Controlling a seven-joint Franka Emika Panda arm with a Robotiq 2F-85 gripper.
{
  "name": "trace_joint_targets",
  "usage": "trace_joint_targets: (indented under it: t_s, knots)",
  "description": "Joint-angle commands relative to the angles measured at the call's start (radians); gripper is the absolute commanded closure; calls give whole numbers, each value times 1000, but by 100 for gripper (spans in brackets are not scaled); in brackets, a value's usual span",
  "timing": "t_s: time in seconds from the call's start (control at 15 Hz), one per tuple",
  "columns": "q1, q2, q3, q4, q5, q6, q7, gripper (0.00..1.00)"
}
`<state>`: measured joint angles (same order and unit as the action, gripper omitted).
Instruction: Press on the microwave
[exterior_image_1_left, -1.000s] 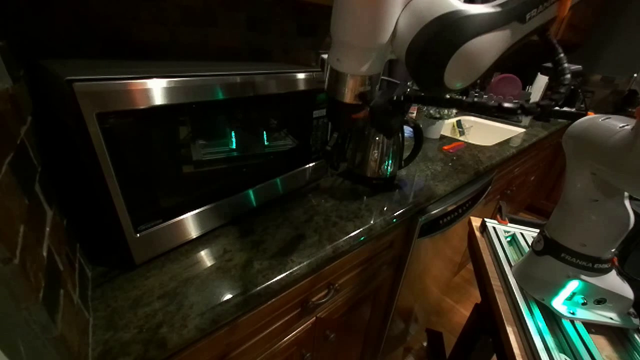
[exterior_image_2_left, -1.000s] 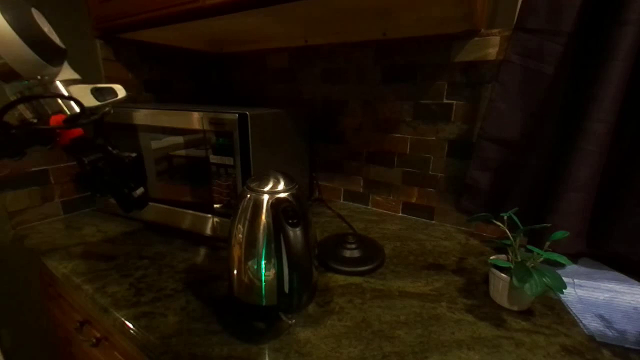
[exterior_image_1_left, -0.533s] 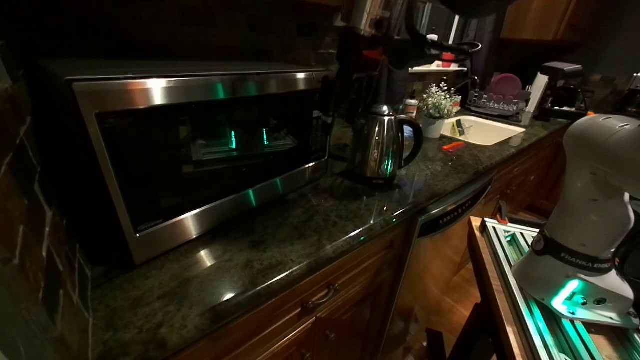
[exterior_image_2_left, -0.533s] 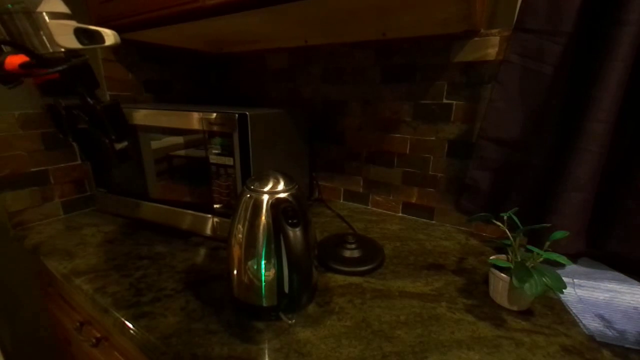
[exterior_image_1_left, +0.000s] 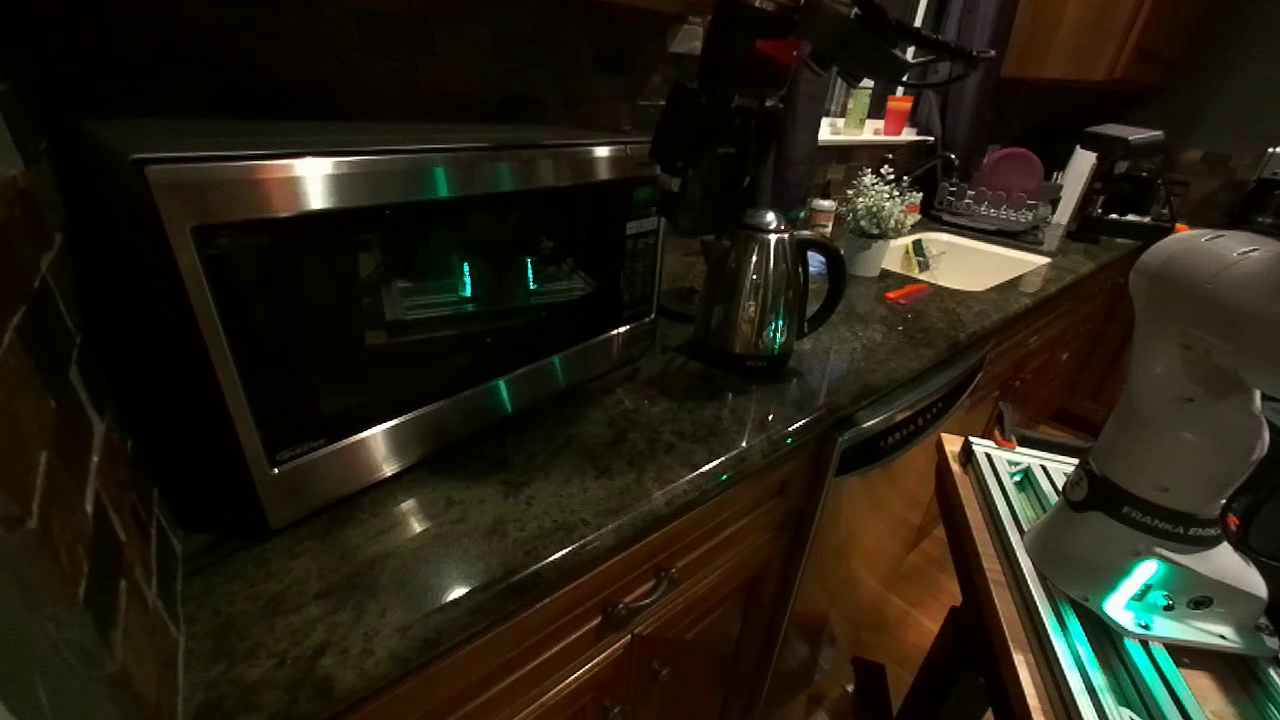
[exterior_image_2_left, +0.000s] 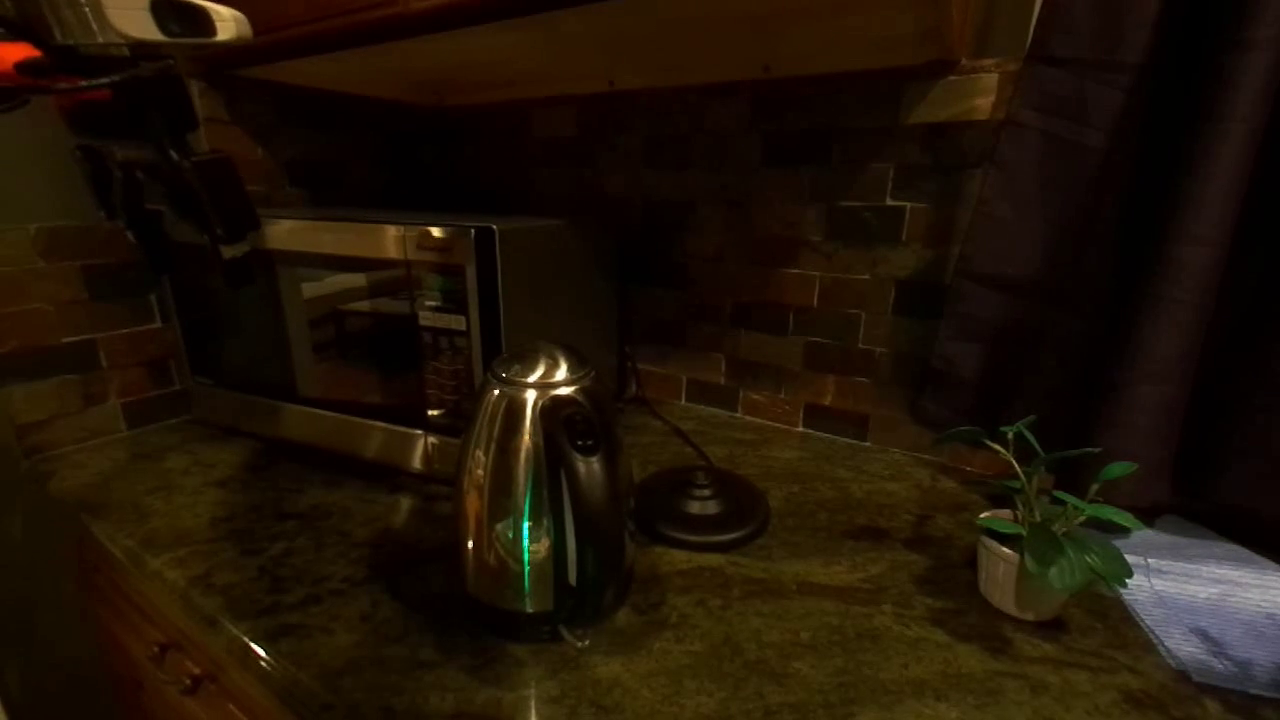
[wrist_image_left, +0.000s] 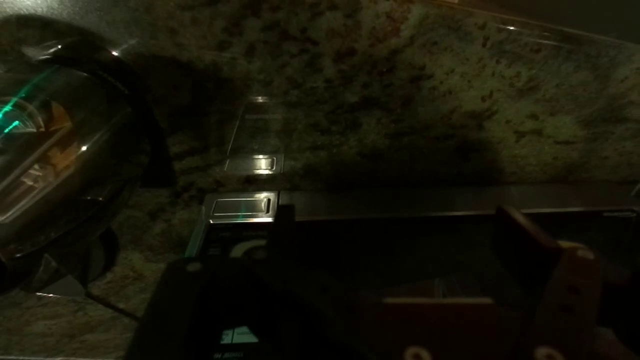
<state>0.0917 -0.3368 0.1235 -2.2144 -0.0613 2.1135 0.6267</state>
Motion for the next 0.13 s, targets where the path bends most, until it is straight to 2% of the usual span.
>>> trace_joint_targets:
  t_s: [0.0, 0.07]
  knots:
    - [-24, 0, 22, 2, 10, -1, -7, 0]
    - [-24, 0, 22, 1, 10, -1, -7, 0]
